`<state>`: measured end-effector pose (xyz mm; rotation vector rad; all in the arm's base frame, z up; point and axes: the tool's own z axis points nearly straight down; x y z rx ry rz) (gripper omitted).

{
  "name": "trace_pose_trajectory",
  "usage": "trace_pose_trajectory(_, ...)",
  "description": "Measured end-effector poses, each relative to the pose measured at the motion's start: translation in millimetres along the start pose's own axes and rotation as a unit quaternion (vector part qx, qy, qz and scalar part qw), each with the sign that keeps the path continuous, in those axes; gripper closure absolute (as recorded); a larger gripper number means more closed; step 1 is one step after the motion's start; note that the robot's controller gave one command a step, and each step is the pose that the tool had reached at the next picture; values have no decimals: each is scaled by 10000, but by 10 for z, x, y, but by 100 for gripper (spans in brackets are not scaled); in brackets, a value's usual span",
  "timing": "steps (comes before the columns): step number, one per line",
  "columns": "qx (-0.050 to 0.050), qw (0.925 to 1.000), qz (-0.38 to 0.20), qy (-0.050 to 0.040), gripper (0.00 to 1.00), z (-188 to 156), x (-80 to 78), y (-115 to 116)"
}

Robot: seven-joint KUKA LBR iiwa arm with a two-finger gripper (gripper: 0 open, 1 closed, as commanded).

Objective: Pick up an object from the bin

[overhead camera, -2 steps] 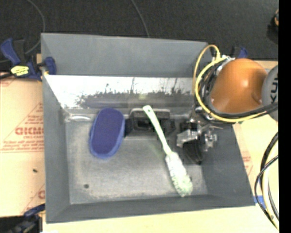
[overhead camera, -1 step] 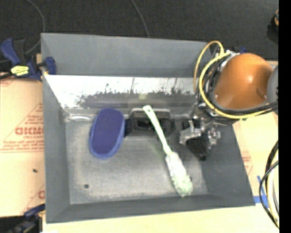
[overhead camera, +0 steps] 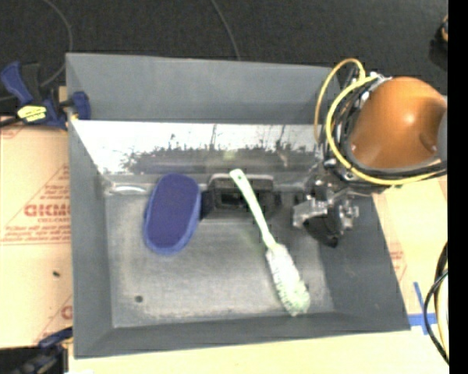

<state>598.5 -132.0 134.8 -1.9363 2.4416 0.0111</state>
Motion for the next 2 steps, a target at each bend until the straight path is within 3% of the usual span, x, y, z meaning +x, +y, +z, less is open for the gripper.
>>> trace_pose_trajectory(2, 6, 10000, 17, 1, 100, -321, -3, -7)
